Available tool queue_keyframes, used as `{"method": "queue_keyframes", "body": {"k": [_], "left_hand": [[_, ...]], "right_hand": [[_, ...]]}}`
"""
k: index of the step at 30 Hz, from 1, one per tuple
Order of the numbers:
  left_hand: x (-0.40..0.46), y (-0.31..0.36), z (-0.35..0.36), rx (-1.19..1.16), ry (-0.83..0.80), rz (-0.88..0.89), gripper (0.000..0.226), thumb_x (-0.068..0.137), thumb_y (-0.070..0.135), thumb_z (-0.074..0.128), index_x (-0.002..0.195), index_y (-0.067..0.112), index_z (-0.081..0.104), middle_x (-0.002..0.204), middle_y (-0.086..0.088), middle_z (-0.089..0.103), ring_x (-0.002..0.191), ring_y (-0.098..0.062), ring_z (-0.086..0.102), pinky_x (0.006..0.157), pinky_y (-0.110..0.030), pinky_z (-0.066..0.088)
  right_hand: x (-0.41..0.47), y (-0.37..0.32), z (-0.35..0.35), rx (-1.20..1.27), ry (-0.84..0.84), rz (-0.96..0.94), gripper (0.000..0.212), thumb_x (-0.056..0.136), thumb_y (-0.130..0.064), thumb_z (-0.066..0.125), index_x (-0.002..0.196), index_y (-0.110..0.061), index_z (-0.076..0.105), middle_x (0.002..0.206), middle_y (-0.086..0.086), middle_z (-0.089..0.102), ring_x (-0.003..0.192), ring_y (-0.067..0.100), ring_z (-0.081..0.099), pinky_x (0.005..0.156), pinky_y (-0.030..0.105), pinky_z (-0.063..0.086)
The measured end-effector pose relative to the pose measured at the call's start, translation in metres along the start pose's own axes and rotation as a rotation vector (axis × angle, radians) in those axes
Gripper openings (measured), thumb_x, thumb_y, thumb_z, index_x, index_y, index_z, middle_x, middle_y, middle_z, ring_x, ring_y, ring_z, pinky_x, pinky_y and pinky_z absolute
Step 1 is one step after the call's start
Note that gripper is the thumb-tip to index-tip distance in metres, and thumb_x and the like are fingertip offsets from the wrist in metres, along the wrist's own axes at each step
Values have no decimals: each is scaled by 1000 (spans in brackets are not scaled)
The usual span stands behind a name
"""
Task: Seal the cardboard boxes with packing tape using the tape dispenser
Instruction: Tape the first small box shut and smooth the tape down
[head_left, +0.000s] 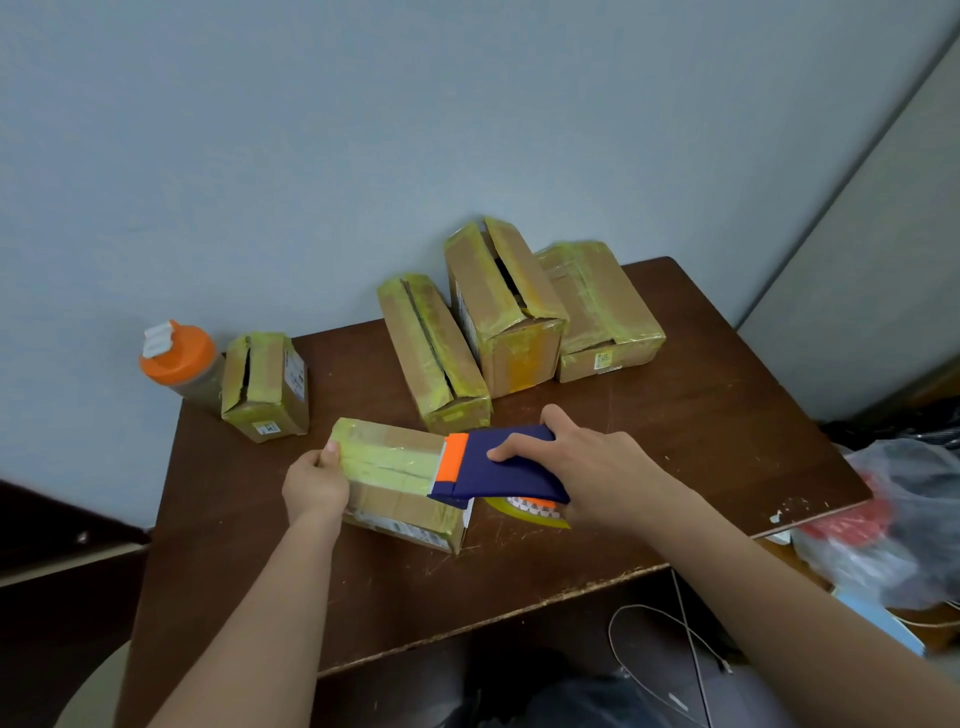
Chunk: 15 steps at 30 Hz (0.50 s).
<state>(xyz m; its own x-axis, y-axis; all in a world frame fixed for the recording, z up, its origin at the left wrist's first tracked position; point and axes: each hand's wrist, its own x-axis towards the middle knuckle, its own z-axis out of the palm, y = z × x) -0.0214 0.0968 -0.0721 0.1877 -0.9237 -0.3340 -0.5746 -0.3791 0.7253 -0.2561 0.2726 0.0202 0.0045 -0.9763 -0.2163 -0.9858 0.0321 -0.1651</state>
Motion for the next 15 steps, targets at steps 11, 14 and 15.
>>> {"method": "queue_keyframes", "body": {"k": [11,14,15], "left_hand": [[-6,-4,6,460,176,196,44,101,37,40,133,7,48,132,-21,43,119,-42,40,98,-53,34],[-11,-6,1,544,243,609,37,88,1,59,125,3,55,121,-20,50,109,-39,44,90,-48,39],[-11,-8,1,560,189,740,38,83,-8,59,120,0,60,117,-19,54,107,-37,47,88,-46,42]], "right_hand": [[0,0,16,18,-29,16,74,86,-31,68,137,-52,18,131,2,31,92,22,60,64,28,47],[0,1,16,2,-31,17,74,86,-31,68,137,-52,18,129,2,31,92,22,60,63,28,46],[-1,3,15,-7,-27,23,74,86,-30,68,137,-52,18,128,2,31,90,21,59,62,27,45]]}}
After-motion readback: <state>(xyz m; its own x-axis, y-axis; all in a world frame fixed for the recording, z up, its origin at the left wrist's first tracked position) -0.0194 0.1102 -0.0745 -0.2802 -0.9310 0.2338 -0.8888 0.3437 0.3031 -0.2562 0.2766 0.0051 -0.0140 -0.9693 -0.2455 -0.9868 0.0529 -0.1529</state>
